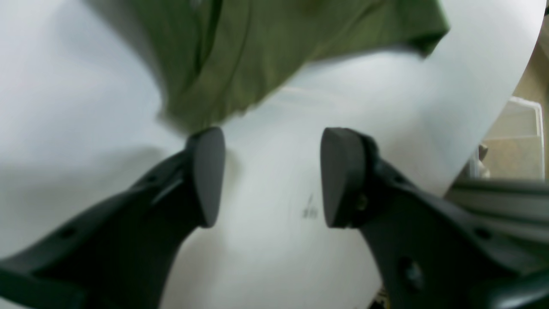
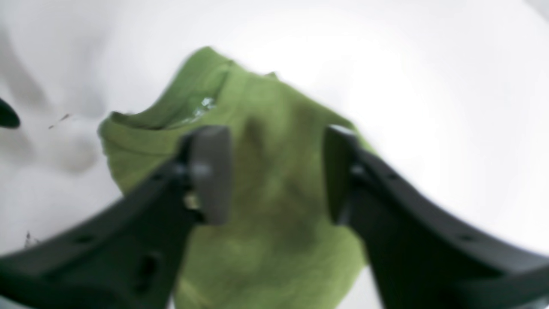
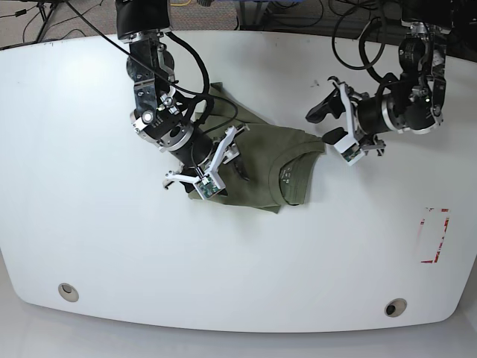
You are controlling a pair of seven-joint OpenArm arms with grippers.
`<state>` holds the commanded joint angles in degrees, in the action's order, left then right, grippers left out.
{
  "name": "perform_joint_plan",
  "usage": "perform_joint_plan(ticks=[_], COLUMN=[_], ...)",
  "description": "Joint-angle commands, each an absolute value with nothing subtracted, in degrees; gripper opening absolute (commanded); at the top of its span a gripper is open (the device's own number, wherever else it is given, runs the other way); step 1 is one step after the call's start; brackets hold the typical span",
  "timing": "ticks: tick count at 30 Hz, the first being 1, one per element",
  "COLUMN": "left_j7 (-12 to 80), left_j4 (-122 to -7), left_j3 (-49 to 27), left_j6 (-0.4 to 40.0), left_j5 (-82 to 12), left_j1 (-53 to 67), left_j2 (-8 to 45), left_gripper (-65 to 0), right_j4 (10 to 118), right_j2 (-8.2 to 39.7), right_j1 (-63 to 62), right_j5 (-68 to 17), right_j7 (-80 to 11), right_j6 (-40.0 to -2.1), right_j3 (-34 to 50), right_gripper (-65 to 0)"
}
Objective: Layout the t-shirt on the table in an organized manner, then fold the t-shirt properly
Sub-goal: 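Grasp the bundle edges with both grippers and square it up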
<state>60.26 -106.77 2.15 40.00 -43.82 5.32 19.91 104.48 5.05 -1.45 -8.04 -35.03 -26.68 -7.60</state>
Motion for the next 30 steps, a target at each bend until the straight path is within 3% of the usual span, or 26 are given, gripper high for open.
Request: perform_joint_plan(ticks=[6, 10, 16, 21, 30], left_j7=[60.3, 60.3, 60.1, 60.1, 55.0], left_j4=[-104.2, -101.9, -96.2, -90.5, -82.2], left_j3=[7.6, 10.4, 12.8, 12.8, 12.8], left_j6=[40.0, 40.0, 40.0, 40.0, 40.0], left_j5=[-32.5, -25.8, -17.2, -14.5, -13.1], left_j1=[1.4, 0.1, -0.7, -3.3, -6.5], left_j2=[13.7, 9.5, 4.4, 3.7, 7.5], left_gripper=[-52.2, -52.6, -52.6, -52.6, -52.5], right_j4=[97.5, 91.5, 79.1, 70.2, 69.6], right_j2=[6.2, 6.3, 8.1, 9.6, 13.2], right_j1=[-5.8, -8.5, -11.5, -13.0, -9.8], right_j5=[-7.9, -7.8, -7.8, -7.8, -8.0], right_j7=[-34.9, -33.1, -23.3, -17.5, -15.0], right_j6=[-26.9, -26.9, -26.9, -26.9, -26.9], right_j3=[-7.3, -7.3, -7.3, -7.3, -7.3], right_gripper=[-57.5, -57.9, -57.9, -58.0, -58.2])
